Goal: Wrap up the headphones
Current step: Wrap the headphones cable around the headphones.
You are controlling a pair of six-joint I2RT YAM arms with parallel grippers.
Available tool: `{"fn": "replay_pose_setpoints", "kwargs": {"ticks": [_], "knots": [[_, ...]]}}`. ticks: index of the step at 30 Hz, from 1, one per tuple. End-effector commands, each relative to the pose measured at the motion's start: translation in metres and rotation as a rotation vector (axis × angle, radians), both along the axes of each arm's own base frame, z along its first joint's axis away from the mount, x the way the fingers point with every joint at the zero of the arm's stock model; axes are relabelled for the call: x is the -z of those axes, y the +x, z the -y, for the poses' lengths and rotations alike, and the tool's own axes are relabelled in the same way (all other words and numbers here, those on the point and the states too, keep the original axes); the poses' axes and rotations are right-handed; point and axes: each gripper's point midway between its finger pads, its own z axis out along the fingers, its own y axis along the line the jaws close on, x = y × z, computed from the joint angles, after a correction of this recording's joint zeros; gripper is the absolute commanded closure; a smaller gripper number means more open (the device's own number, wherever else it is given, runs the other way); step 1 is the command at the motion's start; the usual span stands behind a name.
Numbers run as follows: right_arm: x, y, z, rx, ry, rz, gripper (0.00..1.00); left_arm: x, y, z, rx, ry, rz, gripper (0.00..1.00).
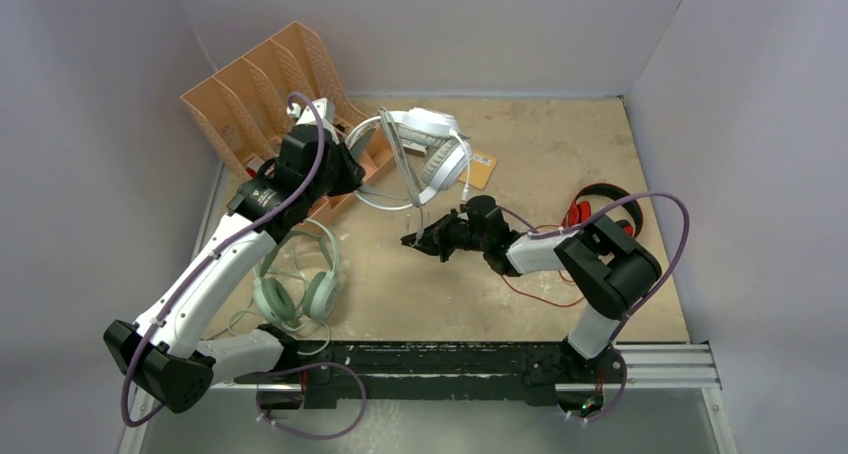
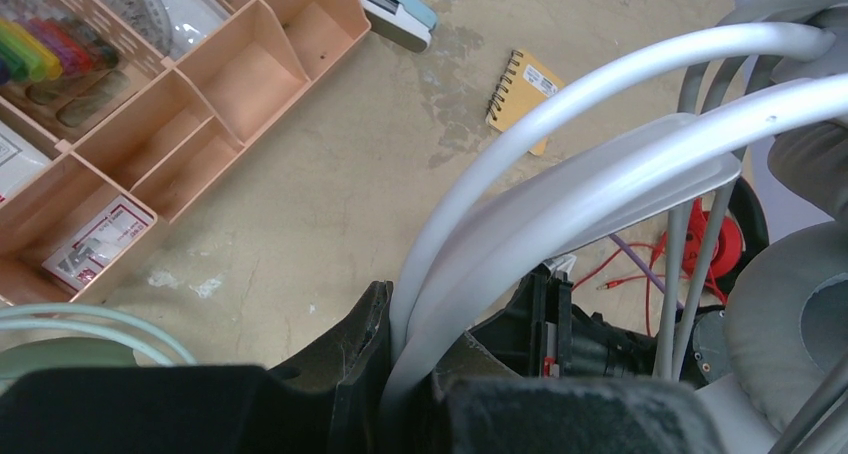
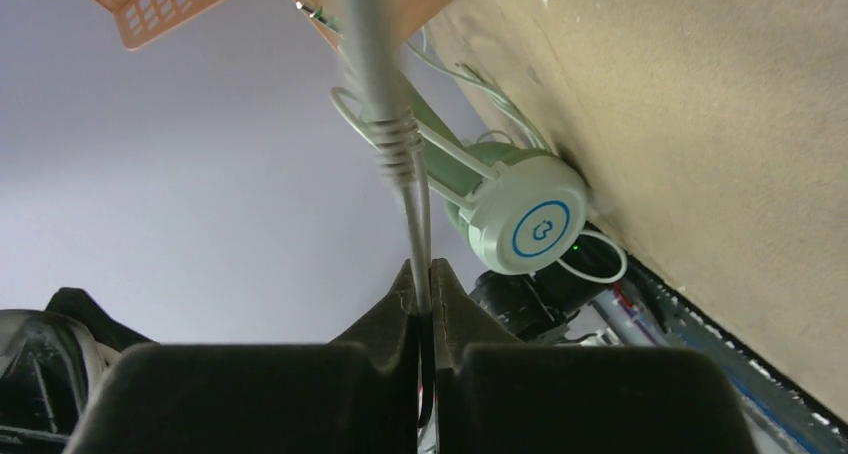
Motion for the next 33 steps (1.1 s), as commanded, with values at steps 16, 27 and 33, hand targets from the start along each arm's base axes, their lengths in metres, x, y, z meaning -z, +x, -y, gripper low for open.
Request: {"fn": "replay_pose_setpoints", "kwargs": {"ticks": [16, 27, 33], "knots": [[-0.069, 0.082, 0.077, -0.155, -0.165, 0.903, 1.0, -0.003, -0.083, 0.053, 0.757, 0.2, 0.265, 1.0], [-0.128, 0.103, 0.093, -0.215, -0.206, 1.207, 1.0, 0.075, -0.069, 0.074, 0.631, 0.324, 0.081, 1.0], [-0.102, 0.093, 0.096, -0.194, -0.176, 1.196, 1.0, 0.127, -0.082, 0.084, 0.579, 0.201, -0.098, 1.0]]}}
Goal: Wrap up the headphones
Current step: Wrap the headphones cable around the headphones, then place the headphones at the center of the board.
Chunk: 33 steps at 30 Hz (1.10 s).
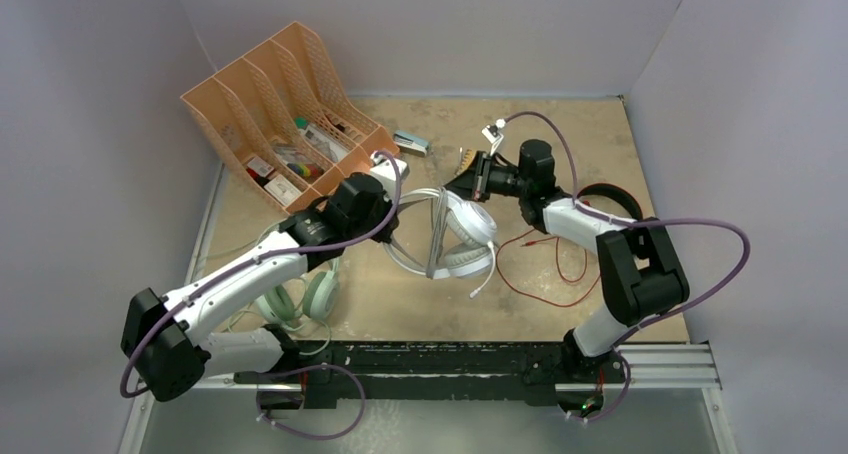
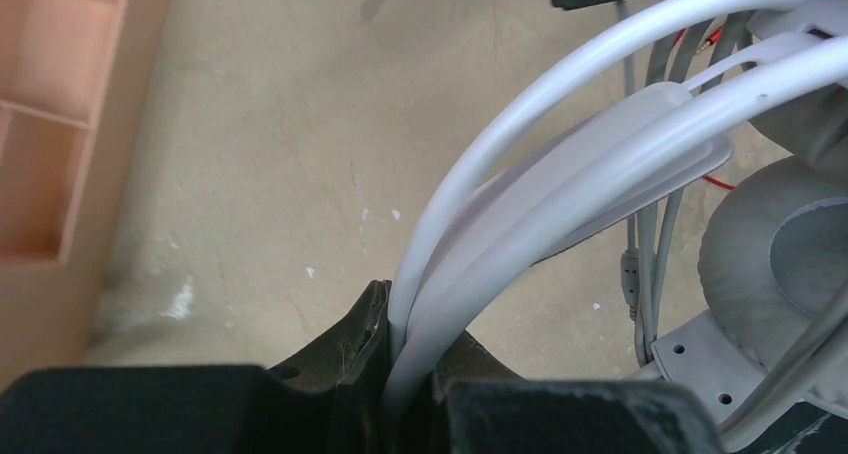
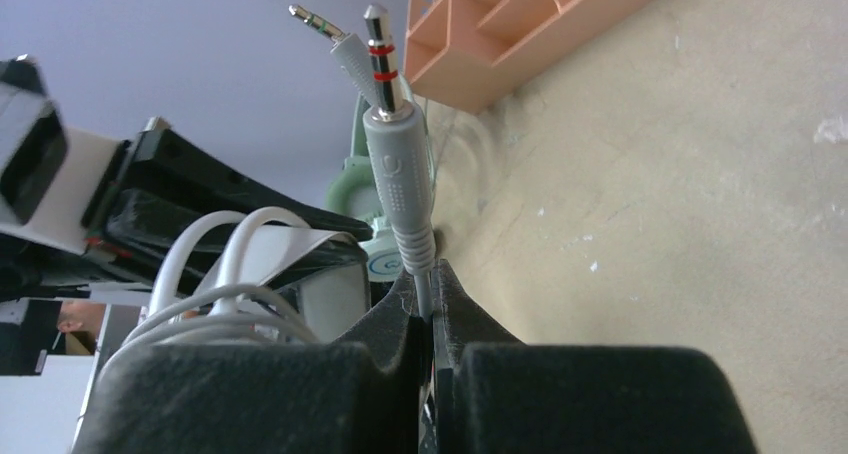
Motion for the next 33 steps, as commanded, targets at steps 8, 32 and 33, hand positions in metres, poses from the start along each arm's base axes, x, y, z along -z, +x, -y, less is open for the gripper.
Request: {"fn": "replay_pose_setpoints", "kwargs": {"ticks": [8, 32, 33], "knots": [[0.02, 0.02, 0.005, 0.002, 0.05, 0.13, 0.98, 0.099, -0.04, 0.008, -0.097, 0.021, -0.386, 1.0], [0.064, 0.031, 0.002, -0.044, -0.018, 0.064, 0.97, 0.129, -0.032, -0.003, -0.167, 0.136, -0.414, 1.0], [0.064, 0.032, 0.002, -0.041, -0.023, 0.067, 0.98, 0.133, -0.033, -0.004, -0.171, 0.15, -0.429, 1.0]]}}
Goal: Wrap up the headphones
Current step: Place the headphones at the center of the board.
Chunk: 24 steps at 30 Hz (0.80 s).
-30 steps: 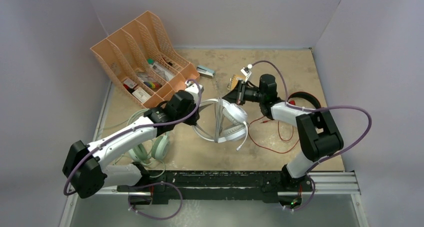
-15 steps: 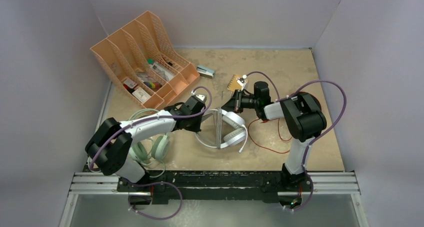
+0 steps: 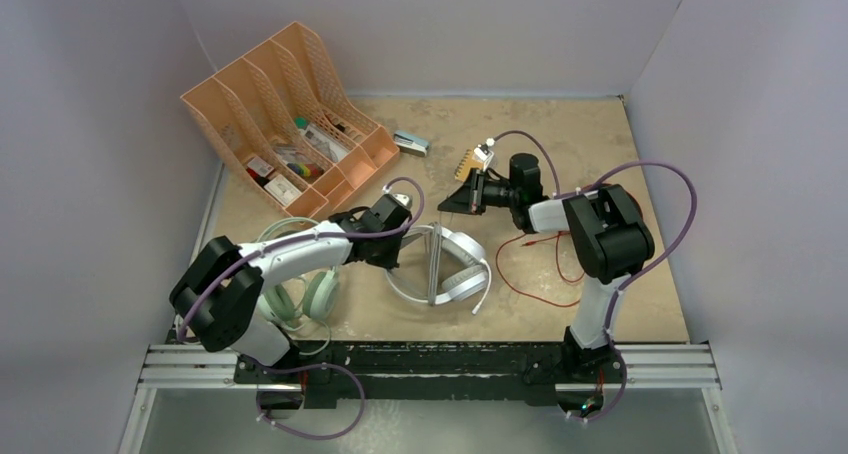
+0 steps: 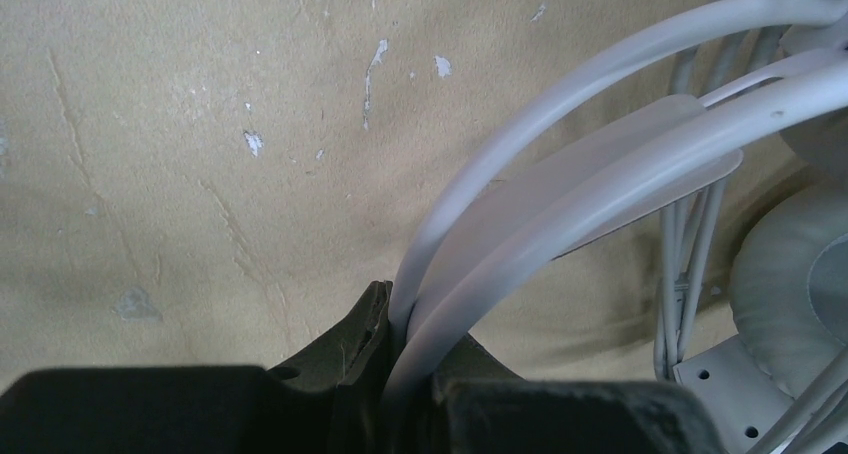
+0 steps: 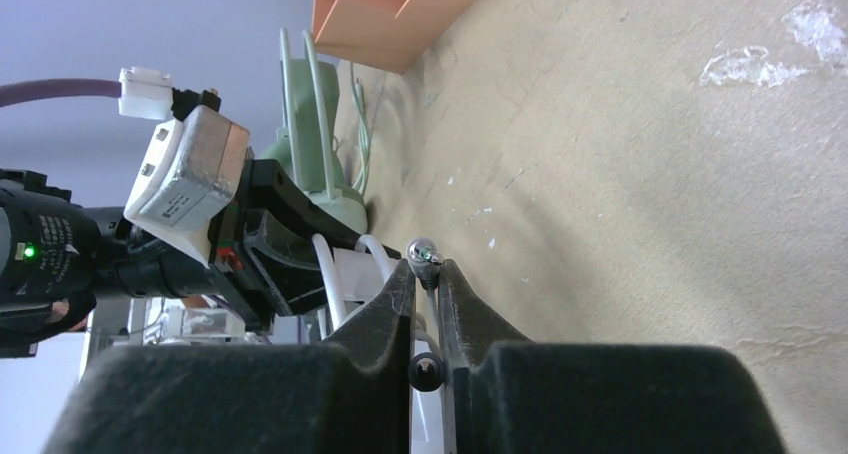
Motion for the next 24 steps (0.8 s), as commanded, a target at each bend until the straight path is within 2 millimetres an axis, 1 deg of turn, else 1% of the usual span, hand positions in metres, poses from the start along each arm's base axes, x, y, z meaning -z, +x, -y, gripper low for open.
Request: {"fn": "replay_pose_setpoints", "kwargs": {"ticks": [1, 3, 7, 11, 12, 14, 17, 19, 21, 24], "knots": [[-0.032, 0.023, 0.0, 0.016, 0.0, 0.157, 0.98, -0.007, -0.001, 0.008, 0.019, -0.019, -0.015, 1.0], [-0.032, 0.023, 0.001, 0.008, -0.015, 0.172, 1.0, -0.003, 0.0, 0.007, 0.004, -0.002, -0.018, 1.0], [-0.03, 0.022, 0.001, 0.003, -0.053, 0.179, 1.0, 0.0, 0.006, 0.002, -0.059, 0.022, -0.01, 1.0], [-0.012, 0.02, 0.0, -0.031, -0.142, 0.132, 1.0, 0.003, 0.012, 0.007, -0.108, 0.019, -0.021, 1.0], [-0.01, 0.021, -0.002, -0.044, -0.149, 0.134, 1.0, 0.002, 0.014, 0.009, -0.112, 0.018, -0.021, 1.0], [-0.004, 0.019, -0.004, -0.063, -0.166, 0.116, 0.97, 0.005, 0.016, 0.008, -0.12, 0.046, -0.034, 1.0], [-0.005, 0.021, -0.006, -0.063, -0.168, 0.124, 0.96, 0.007, 0.021, 0.008, -0.123, 0.081, -0.035, 1.0], [-0.006, 0.018, -0.006, -0.058, -0.151, 0.082, 0.96, 0.008, 0.024, 0.004, -0.132, 0.112, -0.028, 1.0], [-0.001, 0.022, 0.0, -0.014, -0.172, 0.056, 0.97, 0.008, 0.024, 0.002, -0.134, 0.123, -0.029, 1.0], [0.003, 0.021, 0.003, 0.01, -0.174, 0.04, 0.98, 0.012, 0.021, -0.001, -0.137, 0.129, -0.037, 1.0]]}}
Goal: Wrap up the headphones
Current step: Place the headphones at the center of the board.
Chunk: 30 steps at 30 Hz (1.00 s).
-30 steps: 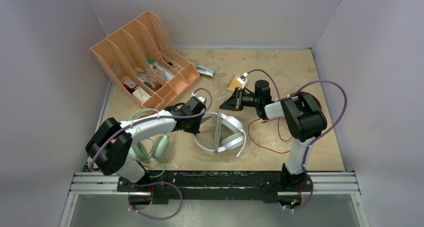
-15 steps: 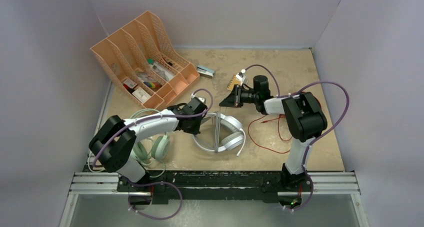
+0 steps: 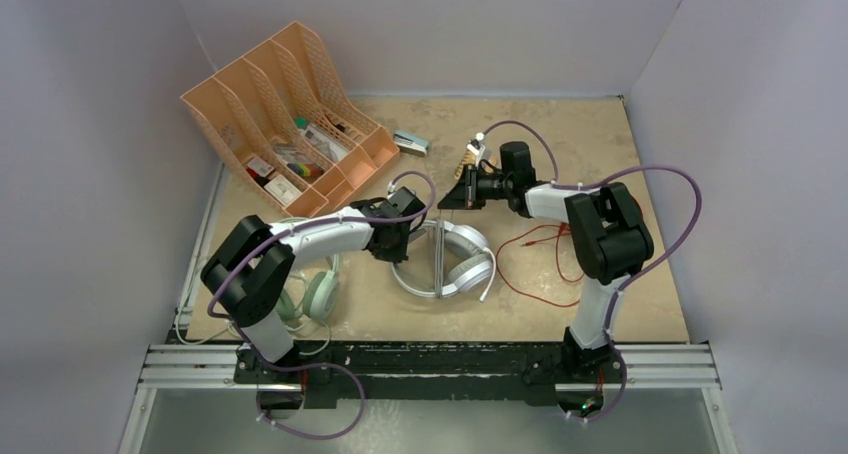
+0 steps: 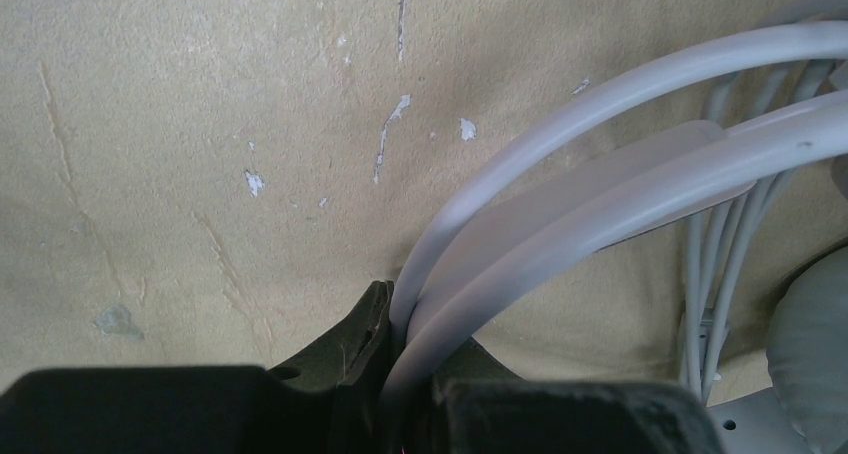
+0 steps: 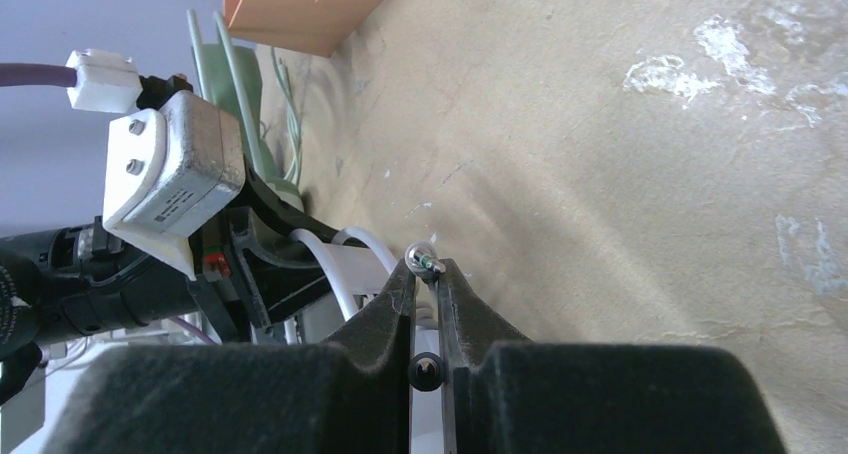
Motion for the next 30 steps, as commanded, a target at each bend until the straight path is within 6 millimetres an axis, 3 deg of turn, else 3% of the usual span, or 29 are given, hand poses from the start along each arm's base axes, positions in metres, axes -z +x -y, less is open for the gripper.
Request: {"fn": "replay_pose_setpoints", "kwargs": {"ticks": [1, 6, 11, 17, 20, 25, 30], "knots": [[-0.01, 0.007, 0.004, 0.039, 0.008, 0.024, 0.98, -0.002, 0.001, -0.006, -0.019, 0.039, 0.005, 1.0], [-0.006, -0.001, 0.003, 0.014, 0.013, -0.025, 0.98, -0.006, 0.002, -0.004, -0.043, 0.006, 0.03, 1.0], [0.01, -0.013, 0.003, -0.006, -0.024, -0.237, 0.98, -0.018, 0.007, 0.005, -0.021, -0.049, 0.085, 1.0], [0.015, -0.027, 0.006, -0.07, -0.078, -0.369, 0.96, -0.05, 0.013, 0.011, 0.092, -0.148, 0.276, 1.0], [0.019, -0.033, 0.007, -0.09, -0.084, -0.406, 0.96, -0.062, 0.015, 0.004, 0.093, -0.16, 0.349, 1.0], [0.026, -0.039, 0.007, -0.097, -0.07, -0.441, 0.94, -0.058, 0.019, -0.007, 0.064, -0.07, 0.327, 1.0], [0.037, -0.047, 0.001, -0.15, -0.082, -0.479, 0.93, -0.051, 0.022, 0.005, 0.063, -0.113, 0.325, 1.0]]}}
